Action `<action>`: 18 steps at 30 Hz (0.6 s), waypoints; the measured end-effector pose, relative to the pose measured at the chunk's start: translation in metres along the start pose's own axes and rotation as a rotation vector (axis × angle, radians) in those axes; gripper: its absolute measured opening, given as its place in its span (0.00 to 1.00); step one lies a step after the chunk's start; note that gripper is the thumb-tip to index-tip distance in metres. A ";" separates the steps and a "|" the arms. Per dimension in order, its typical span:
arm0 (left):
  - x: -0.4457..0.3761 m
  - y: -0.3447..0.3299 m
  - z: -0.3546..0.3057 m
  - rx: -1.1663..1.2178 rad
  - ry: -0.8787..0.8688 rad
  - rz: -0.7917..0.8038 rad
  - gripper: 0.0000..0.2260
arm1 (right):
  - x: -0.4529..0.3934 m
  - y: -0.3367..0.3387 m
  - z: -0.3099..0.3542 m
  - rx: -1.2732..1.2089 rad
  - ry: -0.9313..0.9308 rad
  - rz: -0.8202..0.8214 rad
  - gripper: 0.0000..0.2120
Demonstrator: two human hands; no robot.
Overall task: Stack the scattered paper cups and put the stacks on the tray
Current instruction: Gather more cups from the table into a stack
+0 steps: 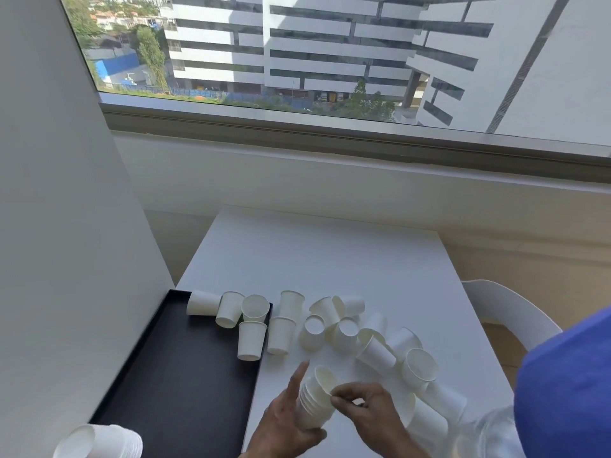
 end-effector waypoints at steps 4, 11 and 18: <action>-0.001 -0.001 -0.005 -0.017 -0.066 -0.012 0.44 | 0.003 -0.001 -0.012 0.005 -0.033 -0.002 0.12; 0.001 0.000 0.003 -0.026 -0.033 -0.013 0.42 | -0.001 0.045 -0.060 0.932 -0.178 -0.109 0.29; 0.000 0.000 0.002 -0.019 -0.031 -0.010 0.42 | 0.008 0.049 -0.096 1.160 -0.285 0.066 0.28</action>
Point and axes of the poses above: each hand's wrist, its own x-axis away from the middle knuckle, its own y-axis out of the back of the hand, z = x × y, the point moved 3 cm from there along -x, towards the middle knuckle
